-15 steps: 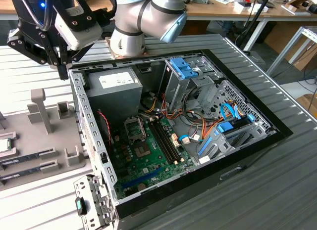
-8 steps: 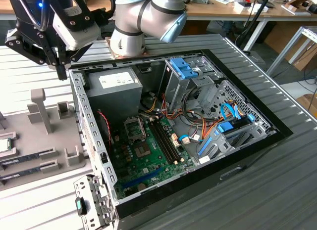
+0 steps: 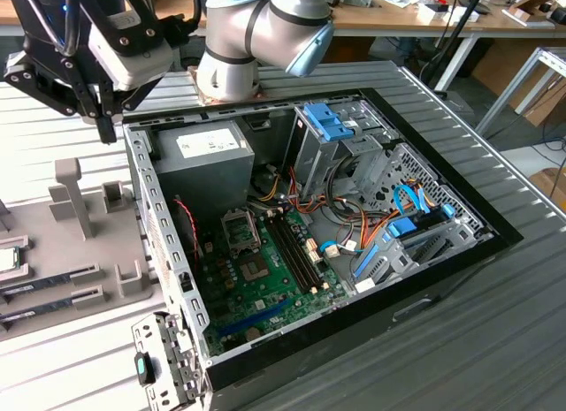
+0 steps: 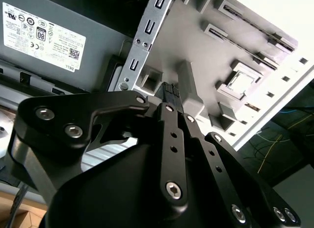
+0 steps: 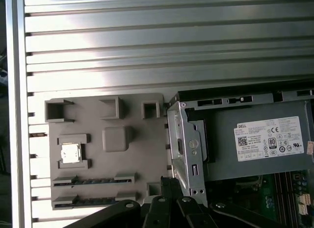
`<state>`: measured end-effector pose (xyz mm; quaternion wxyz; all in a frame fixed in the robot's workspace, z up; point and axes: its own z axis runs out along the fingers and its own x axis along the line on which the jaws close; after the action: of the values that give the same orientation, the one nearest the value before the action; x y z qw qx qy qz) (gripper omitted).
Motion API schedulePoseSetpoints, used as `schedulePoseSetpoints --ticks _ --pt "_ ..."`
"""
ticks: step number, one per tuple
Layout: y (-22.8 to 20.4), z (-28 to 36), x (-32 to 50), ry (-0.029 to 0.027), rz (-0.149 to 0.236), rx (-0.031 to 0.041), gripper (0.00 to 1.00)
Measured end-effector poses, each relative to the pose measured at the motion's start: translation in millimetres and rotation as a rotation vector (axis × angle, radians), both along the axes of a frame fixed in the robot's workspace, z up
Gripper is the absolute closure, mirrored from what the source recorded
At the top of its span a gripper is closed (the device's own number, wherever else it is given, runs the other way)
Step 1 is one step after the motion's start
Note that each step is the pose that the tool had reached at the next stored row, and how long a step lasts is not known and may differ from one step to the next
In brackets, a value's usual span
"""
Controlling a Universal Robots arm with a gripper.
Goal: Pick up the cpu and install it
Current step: 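Reach for the cpu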
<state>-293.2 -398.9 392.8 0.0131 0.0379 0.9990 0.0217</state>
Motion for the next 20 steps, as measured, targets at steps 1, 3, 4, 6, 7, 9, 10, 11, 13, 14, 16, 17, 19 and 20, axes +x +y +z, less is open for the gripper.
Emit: schedulePoseSetpoints --ticks 1,3,4,6,7,9,10,11,13,14,16,17,19,20 --pt "0.0 0.0 -0.2 0.0001 0.0 -0.0001 0.89" --pt "0.0 0.0 -1.0 0.0 0.0 0.0 0.89" --pt "0.0 0.0 -1.9 0.0 0.0 0.0 0.89" --pt "0.0 0.0 -2.6 0.0 0.0 0.0 0.89" --pt "0.0 0.0 -3.7 0.0001 0.0 -0.0001 0.89" --pt "0.0 0.0 -5.5 0.0001 0.0 0.0 0.89" --pt "0.0 0.0 -6.1 0.0 0.0 0.0 0.89" --pt "0.0 0.0 -6.8 0.0 0.0 0.0 0.89" --pt "0.0 0.0 -7.5 0.0001 0.0 0.0 0.89" --pt "0.0 0.0 -7.7 0.0 0.0 0.0 0.89" --pt "0.0 0.0 -8.3 0.0 0.0 0.0 0.89" --pt "0.0 0.0 -8.7 0.0001 0.0 -0.0001 0.89" --pt "0.0 -0.1 -9.2 0.0 0.0 0.0 0.89" --pt "0.0 0.0 -9.5 0.0 0.0 0.0 0.89"
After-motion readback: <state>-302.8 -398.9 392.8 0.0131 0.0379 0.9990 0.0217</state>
